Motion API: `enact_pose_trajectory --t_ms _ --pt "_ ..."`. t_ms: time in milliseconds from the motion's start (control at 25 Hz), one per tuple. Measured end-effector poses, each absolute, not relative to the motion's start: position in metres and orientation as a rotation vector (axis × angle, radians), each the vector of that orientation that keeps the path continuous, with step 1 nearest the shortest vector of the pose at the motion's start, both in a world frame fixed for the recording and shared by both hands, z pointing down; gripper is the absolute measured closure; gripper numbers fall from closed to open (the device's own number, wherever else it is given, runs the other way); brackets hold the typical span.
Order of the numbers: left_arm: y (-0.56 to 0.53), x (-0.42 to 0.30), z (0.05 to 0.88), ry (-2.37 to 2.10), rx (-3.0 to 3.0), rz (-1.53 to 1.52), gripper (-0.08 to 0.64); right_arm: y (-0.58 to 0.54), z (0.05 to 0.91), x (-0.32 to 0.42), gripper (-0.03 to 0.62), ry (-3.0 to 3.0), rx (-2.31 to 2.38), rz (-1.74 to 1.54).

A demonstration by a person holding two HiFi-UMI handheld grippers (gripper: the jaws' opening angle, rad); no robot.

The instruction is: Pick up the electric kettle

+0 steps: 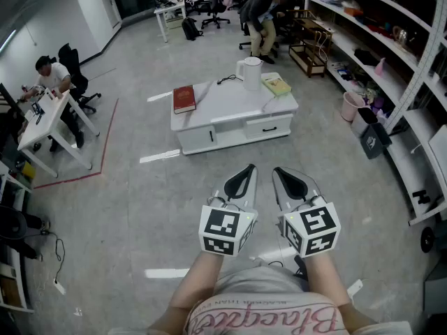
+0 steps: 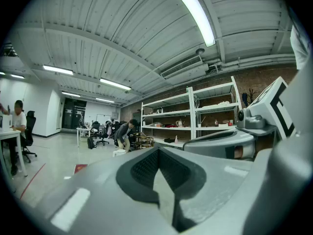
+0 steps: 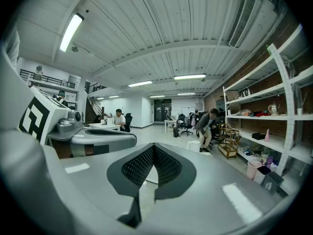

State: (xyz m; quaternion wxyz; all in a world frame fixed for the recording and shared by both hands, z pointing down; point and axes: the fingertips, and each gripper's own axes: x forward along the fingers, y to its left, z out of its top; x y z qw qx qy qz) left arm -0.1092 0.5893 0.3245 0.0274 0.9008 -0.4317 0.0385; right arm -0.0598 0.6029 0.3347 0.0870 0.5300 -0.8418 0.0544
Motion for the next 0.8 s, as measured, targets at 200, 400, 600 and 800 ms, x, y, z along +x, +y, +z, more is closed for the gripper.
enact_pose_trajectory --t_ms 200,400,600,800 --pt "0.593 -0.106 0.327 -1.314 2.775 0.114 0.558 0.606 0.337 -0.056 0.569 -2.508 1.574 0.173" --pt "0.576 -0.106 0.325 -1.294 2.761 0.079 0.558 0.588 0.335 -0.052 0.569 -2.508 1.583 0.180" --pt "0.542 -0.114 0.328 -1.340 2.741 0.100 0.560 0.559 0.338 -0.050 0.569 -2.500 1.620 0.191" --pt "0.491 -0.122 0.329 -1.395 2.706 0.102 0.558 0.515 0.334 -0.046 0.569 -2.529 1.649 0.205"
